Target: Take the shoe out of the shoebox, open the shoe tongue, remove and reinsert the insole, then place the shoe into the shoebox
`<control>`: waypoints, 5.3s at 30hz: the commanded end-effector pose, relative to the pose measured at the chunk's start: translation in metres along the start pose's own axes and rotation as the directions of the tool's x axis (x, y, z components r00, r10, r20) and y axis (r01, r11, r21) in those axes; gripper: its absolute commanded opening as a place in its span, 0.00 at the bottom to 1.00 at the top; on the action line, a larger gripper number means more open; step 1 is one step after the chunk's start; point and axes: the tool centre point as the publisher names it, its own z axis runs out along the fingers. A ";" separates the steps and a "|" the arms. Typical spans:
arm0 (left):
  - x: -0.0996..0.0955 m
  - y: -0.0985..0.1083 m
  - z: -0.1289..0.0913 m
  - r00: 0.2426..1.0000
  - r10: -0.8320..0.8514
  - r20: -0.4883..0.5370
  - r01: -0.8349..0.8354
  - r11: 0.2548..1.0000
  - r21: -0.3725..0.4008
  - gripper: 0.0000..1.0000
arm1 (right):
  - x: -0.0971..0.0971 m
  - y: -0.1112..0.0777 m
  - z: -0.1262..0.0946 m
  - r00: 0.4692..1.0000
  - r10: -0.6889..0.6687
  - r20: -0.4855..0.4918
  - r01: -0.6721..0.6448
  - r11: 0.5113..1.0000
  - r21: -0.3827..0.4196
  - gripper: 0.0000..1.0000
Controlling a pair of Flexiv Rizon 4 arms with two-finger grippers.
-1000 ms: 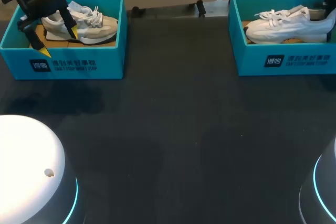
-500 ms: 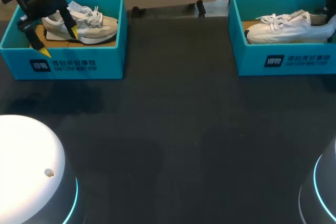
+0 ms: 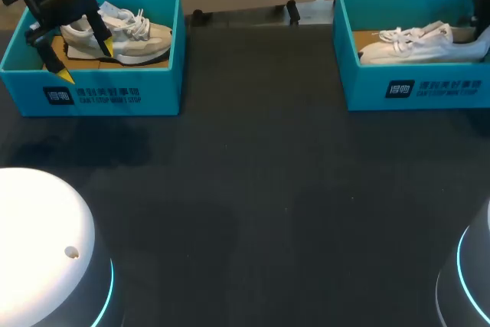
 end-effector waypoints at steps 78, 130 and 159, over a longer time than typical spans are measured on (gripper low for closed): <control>0.001 0.000 0.000 1.000 0.001 0.000 -0.001 1.000 -0.003 1.00 | 0.012 -0.034 -0.029 0.995 -0.036 -0.090 0.032 0.998 -0.050 1.00; -0.034 0.107 -0.048 0.931 0.361 -0.058 -0.366 0.916 -0.163 1.00 | 0.065 -0.131 -0.103 0.985 0.001 -0.175 -0.009 0.999 -0.047 1.00; -0.049 0.149 -0.056 0.805 0.570 -0.165 -0.593 0.779 -0.203 1.00 | 0.065 -0.131 -0.103 0.985 0.001 -0.175 -0.009 0.999 -0.047 1.00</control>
